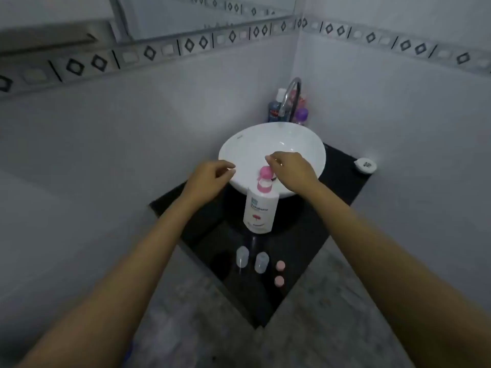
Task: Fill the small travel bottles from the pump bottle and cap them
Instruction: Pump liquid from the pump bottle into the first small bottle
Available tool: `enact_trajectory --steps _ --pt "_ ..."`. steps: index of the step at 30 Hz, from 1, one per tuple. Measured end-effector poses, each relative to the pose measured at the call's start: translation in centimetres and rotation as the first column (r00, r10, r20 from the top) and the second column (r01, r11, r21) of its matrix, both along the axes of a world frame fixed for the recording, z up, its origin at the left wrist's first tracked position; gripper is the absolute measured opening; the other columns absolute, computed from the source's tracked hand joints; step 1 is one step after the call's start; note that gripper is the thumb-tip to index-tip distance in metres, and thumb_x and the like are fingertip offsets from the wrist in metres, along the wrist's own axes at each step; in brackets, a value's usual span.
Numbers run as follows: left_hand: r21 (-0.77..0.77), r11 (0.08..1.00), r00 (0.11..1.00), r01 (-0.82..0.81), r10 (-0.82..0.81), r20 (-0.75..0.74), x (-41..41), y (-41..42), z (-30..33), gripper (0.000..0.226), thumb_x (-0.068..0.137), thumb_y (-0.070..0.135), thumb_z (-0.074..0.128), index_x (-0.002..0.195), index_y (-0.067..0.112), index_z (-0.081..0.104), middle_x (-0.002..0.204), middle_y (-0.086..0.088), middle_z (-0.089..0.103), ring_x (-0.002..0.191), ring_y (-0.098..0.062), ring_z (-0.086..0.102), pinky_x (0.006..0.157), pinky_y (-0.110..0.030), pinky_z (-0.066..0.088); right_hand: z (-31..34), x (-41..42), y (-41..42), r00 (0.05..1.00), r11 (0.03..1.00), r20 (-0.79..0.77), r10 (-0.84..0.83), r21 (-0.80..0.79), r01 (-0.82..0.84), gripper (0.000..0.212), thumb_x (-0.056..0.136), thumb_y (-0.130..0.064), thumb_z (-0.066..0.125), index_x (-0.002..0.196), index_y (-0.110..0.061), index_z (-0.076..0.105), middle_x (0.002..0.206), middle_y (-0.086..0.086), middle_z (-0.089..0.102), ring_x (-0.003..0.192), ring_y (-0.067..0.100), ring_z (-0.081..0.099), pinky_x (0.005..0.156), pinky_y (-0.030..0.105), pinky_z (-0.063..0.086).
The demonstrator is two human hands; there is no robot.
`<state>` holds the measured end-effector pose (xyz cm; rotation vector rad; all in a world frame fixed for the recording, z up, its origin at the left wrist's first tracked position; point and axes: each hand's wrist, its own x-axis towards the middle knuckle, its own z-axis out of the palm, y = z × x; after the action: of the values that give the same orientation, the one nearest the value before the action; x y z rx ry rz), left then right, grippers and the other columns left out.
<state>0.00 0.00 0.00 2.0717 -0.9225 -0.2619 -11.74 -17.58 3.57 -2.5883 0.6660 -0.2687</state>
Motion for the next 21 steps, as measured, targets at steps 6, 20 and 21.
enact_trajectory --steps 6,20,21 --pt "0.145 0.988 0.947 0.046 0.003 -0.322 -2.9 3.6 -8.7 0.047 0.075 0.020 0.076 0.120 0.022 0.062 0.105 0.001 0.068 0.100 -0.010 0.062 0.089 -0.023 0.047 -2.7 0.8 0.4 0.980 0.983 0.185 -0.071 0.182 0.036 0.043 0.098 -0.034 0.040 0.078 -0.002 0.061 0.071 0.006 0.063 0.068 0.021 0.056 0.065 0.032 0.041" --pt "0.173 0.973 0.876 0.151 -0.051 -0.479 -6.6 3.2 -16.9 0.057 0.062 0.009 0.084 0.115 0.017 0.066 0.109 0.002 0.068 0.101 -0.014 0.061 0.088 -0.027 0.051 -5.1 1.6 0.2 0.942 0.932 0.309 -0.133 0.363 0.013 0.038 0.099 -0.028 0.038 0.100 -0.007 0.070 0.095 0.006 0.072 0.094 0.020 0.065 0.088 0.034 0.050" --pt "0.168 0.973 0.878 0.161 -0.063 -0.474 -6.8 3.0 -17.1 0.056 0.062 0.008 0.084 0.114 0.017 0.067 0.109 0.002 0.068 0.101 -0.014 0.061 0.088 -0.027 0.051 -5.2 1.6 0.2 0.941 0.930 0.312 -0.135 0.368 0.011 0.038 0.099 -0.028 0.038 0.099 -0.007 0.070 0.094 0.005 0.072 0.094 0.020 0.065 0.088 0.035 0.050"
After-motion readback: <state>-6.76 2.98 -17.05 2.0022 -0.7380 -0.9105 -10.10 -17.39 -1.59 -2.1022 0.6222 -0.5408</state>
